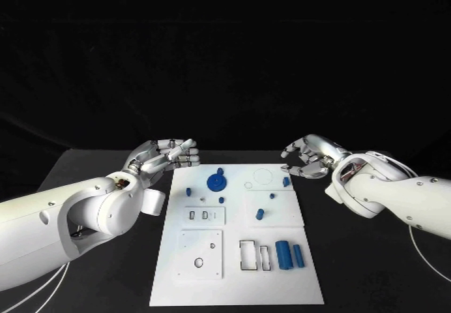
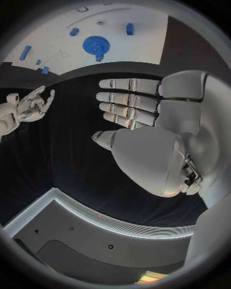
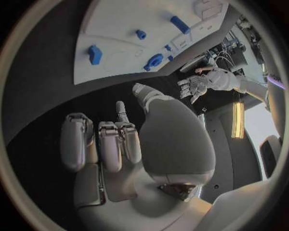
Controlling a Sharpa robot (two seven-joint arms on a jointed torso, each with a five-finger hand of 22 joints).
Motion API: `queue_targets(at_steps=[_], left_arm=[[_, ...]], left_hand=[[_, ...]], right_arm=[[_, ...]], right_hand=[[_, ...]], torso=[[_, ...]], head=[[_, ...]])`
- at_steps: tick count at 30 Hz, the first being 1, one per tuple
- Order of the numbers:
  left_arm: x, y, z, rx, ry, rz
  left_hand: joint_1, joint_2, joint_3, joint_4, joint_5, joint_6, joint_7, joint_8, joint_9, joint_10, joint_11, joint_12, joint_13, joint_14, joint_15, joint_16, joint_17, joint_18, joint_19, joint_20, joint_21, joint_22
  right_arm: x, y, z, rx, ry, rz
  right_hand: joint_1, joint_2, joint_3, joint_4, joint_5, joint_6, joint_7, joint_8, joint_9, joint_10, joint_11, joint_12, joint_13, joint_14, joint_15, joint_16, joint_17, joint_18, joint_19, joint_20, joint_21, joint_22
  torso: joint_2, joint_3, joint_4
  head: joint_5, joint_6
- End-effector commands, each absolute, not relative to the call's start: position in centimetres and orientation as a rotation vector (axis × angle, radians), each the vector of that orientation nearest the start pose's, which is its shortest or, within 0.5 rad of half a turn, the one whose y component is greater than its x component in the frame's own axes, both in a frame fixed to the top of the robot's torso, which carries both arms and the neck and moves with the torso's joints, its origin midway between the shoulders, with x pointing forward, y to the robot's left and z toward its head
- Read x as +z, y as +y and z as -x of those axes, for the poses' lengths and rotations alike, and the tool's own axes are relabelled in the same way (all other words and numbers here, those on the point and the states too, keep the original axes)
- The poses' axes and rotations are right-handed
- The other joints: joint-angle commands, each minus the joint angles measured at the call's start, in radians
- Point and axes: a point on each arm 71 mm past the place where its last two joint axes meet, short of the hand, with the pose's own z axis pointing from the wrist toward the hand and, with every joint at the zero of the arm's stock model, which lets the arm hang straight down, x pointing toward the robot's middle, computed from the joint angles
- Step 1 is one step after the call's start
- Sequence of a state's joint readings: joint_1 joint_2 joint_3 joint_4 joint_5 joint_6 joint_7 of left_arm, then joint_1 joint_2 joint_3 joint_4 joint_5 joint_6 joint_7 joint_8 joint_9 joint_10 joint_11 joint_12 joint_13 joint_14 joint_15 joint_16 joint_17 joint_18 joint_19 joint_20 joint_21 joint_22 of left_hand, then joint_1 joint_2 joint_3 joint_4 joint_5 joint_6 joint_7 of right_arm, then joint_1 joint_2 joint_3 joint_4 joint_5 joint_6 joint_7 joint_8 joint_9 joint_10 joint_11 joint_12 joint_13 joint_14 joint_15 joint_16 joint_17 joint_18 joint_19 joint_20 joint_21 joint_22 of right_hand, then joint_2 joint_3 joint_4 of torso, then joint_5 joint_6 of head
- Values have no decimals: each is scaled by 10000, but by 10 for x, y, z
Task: Assemble the parts on the task board
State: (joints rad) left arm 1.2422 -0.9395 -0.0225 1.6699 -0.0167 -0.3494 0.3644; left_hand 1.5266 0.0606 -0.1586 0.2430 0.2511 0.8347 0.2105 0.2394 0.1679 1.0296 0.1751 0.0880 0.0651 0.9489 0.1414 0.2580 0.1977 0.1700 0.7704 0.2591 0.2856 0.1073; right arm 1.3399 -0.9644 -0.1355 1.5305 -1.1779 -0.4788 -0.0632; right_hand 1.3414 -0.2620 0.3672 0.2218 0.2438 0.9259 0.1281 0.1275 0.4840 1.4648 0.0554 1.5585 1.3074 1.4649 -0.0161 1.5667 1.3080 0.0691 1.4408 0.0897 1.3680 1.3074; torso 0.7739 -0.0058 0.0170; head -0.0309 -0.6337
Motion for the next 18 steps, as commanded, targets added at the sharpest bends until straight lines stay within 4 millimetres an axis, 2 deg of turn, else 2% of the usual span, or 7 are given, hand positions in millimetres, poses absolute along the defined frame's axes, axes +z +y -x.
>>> queue_targets(at_steps=[1, 3, 6, 10, 14, 18], left_arm=[[-142, 212, -471, -16006, 14091, 10626], [-142, 211, -471, -16007, 14093, 10625], [-142, 211, -472, -16014, 14093, 10622], [-143, 211, -473, -16010, 14096, 10625], [-143, 211, -474, -16001, 14092, 10628], [-144, 212, -474, -15998, 14089, 10629]], left_hand=[[-64, 41, -44, -12, -65, 20, 60, -44, -12, -20, 64, -57, 14, -26, 61, -37, 11, 122, 85, -5, -44, -12], [-64, 41, -44, -12, -65, 20, 60, -44, -12, -20, 64, -57, 14, -26, 61, -37, 11, 122, 85, -5, -44, -12], [-64, 41, -44, -12, -65, 20, 60, -44, -12, -20, 64, -57, 14, -26, 61, -37, 11, 122, 85, -5, -44, -12], [-57, 40, -51, -14, -64, 22, 58, -45, -12, -15, 63, -60, 15, -26, 61, -42, 14, 122, 85, -4, -49, -17], [-57, 40, -51, -14, -64, 22, 58, -45, -12, -15, 63, -60, 15, -26, 61, -42, 14, 122, 85, -4, -49, -17], [-57, 40, -51, -14, -64, 22, 58, -45, -12, -15, 63, -60, 15, -26, 61, -42, 14, 122, 85, -4, -49, -17]], right_arm=[[-148, -274, -495, 7217, 16159, -1263], [-152, -282, -496, 6955, 16248, -1315], [-160, -292, -498, 6612, 16415, -1455], [-170, -295, -500, 6385, 16631, -1540], [-179, -293, -501, 6289, 16787, -1553], [-185, -289, -503, 6263, 16874, -1546]], right_hand=[[190, 47, -63, -122, -202, 49, 43, 8, -40, 917, -42, -58, 2448, 1059, -13, 41, 2627, -59, -68, -3, -59, 466], [257, 66, -88, -165, -283, 49, 25, 9, -59, 915, -58, -62, 2445, 1059, -22, 41, 2627, -58, -69, -9, -64, 468], [281, 65, -100, -181, -308, 50, 27, 10, -66, 922, -60, -53, 2454, 1059, -25, 41, 2627, -63, -56, -11, -48, 487], [331, 49, -165, -224, -345, -30, 38, -31, -109, 915, -53, -62, 2445, 1059, -26, 41, 2627, -59, -62, -16, -65, 477], [394, 62, -223, -269, -303, -141, 75, -87, -166, 911, -24, -67, 2440, 1059, -8, 41, 2627, -58, -67, -9, -82, 471], [409, 69, -226, -279, -291, -156, 83, -94, -176, 912, -18, -65, 2442, 1059, -4, 41, 2627, -58, -67, -6, -83, 471]], torso=[[-35, 62, -17], [-51, 74, -27], [-56, 99, -22], [-58, 133, -10], [-57, 104, -9], [-41, 101, -11]], head=[[-53, -9], [-39, -25], [-88, -37], [-116, -72], [-92, -66], [-82, -84]])
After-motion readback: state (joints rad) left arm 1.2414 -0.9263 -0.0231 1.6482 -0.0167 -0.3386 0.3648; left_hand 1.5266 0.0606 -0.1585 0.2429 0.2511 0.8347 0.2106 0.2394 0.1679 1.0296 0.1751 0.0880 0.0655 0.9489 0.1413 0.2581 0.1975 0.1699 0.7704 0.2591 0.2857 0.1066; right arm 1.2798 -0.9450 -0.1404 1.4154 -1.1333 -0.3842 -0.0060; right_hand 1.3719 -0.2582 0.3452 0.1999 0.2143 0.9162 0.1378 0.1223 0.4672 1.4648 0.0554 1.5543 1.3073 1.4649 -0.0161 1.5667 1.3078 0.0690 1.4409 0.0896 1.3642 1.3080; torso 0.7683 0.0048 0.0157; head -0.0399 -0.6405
